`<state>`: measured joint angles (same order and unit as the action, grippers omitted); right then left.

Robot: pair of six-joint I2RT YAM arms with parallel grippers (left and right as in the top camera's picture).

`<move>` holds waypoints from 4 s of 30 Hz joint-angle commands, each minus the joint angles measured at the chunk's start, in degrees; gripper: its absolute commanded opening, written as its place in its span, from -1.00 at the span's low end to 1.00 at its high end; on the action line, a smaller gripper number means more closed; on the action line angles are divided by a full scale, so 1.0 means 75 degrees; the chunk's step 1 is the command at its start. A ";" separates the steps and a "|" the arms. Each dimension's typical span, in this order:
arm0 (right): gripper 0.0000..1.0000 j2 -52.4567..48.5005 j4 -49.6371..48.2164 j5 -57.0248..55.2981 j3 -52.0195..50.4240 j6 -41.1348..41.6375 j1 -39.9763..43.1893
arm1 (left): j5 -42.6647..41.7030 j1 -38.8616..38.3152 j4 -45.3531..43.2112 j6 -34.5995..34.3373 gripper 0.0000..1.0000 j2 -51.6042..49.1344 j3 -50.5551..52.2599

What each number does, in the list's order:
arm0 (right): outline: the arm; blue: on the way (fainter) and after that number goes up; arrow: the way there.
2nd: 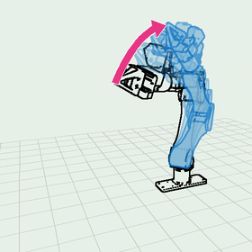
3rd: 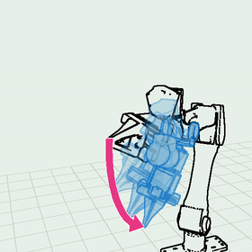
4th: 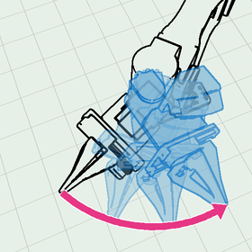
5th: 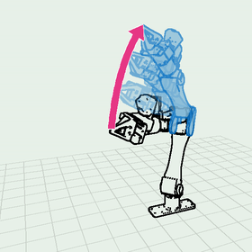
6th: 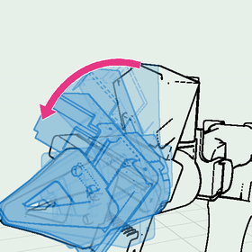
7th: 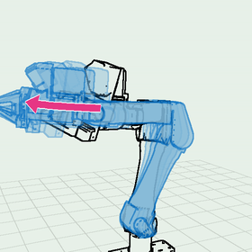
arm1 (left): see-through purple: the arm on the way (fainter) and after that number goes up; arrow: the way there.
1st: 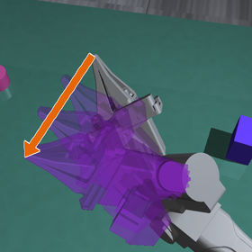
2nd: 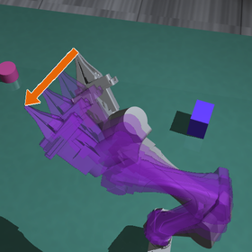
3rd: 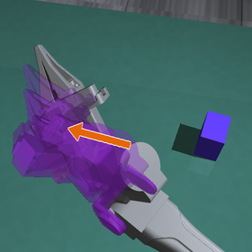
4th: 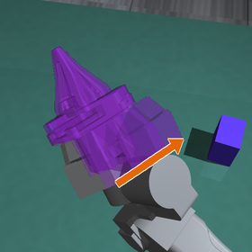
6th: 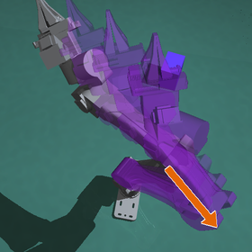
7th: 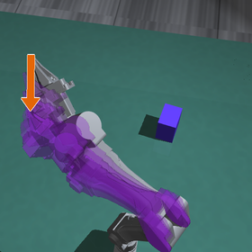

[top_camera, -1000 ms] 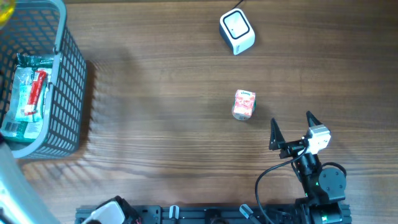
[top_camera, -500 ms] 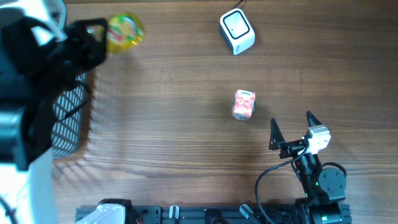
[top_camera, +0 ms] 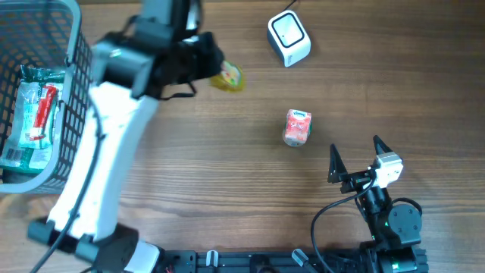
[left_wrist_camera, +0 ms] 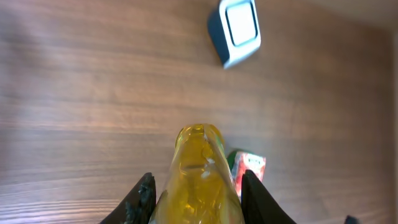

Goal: Scan the item barcode
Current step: 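Lift the yellow soap bottle out and carry it toward the scanner, then hold the yellow soap bottle under the scanner window, then lower the soap bottle beside the Kleenex pack and open the left gripper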

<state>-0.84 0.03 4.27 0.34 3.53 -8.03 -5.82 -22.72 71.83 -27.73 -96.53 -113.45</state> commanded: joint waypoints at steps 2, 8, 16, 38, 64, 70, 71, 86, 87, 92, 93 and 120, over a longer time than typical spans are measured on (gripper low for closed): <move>1.00 0.0032 -0.0023 0.0009 -0.0006 -0.0067 0.0038 | 0.0315 -0.0542 -0.0055 0.0058 -0.86 -0.0638 -0.0125; 1.00 0.0032 -0.0020 0.0009 -0.0006 -0.0067 0.0038 | 0.0335 -0.0941 -0.0079 0.0035 -0.85 -0.1329 -0.0125; 0.99 0.0032 -0.0020 0.0009 -0.0006 -0.0067 0.0038 | 0.0335 -0.1422 -0.0224 0.0035 -0.85 -0.1964 -0.0125; 1.00 0.0032 -0.0020 0.0009 -0.0006 -0.0067 0.0038 | 0.1562 -0.2605 -0.3077 0.0015 -0.91 -0.2390 -0.0119; 1.00 0.0032 -0.0020 0.0009 -0.0006 -0.0067 0.0038 | 0.1588 -0.4307 -0.2946 -0.0256 -0.92 -0.3040 -0.0119; 0.99 0.0032 -0.0020 0.0009 -0.0006 -0.0067 0.0038 | 0.1600 -0.4336 -0.2955 -0.0157 -0.92 -0.3453 -0.0119; 0.99 0.0032 -0.0020 0.0009 -0.0006 -0.0064 0.0038 | 0.1632 -0.4336 -0.2949 -0.0137 -0.92 -0.3480 -0.0119; 0.99 0.0032 -0.0020 0.0009 -0.0006 -0.0067 0.0038 | 0.2623 -0.4363 -0.2334 0.0248 -0.92 -0.3506 -0.0119; 0.99 0.0032 -0.0020 0.0009 -0.0006 -0.0067 0.0038 | 0.2652 -0.4363 -0.2302 0.0271 -0.92 -0.3506 -0.0119; 1.00 0.0032 -0.0020 0.0006 -0.0006 -0.0067 0.0038 | 0.2920 -0.4363 -0.2174 0.0271 -0.92 -0.3506 -0.0119; 1.00 0.0032 -0.0020 0.0009 -0.0006 -0.0067 0.0038 | 0.2935 -0.4363 -0.2159 0.0271 -0.92 -0.3506 -0.0119; 0.99 0.0032 -0.0020 0.0009 -0.0006 -0.0067 0.0038 | 0.2754 -0.4462 -0.2025 0.0265 -0.06 -0.3902 -0.0117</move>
<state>-0.84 0.03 4.27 0.34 3.53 -8.03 14.28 -55.79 56.80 -26.13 -125.58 -113.43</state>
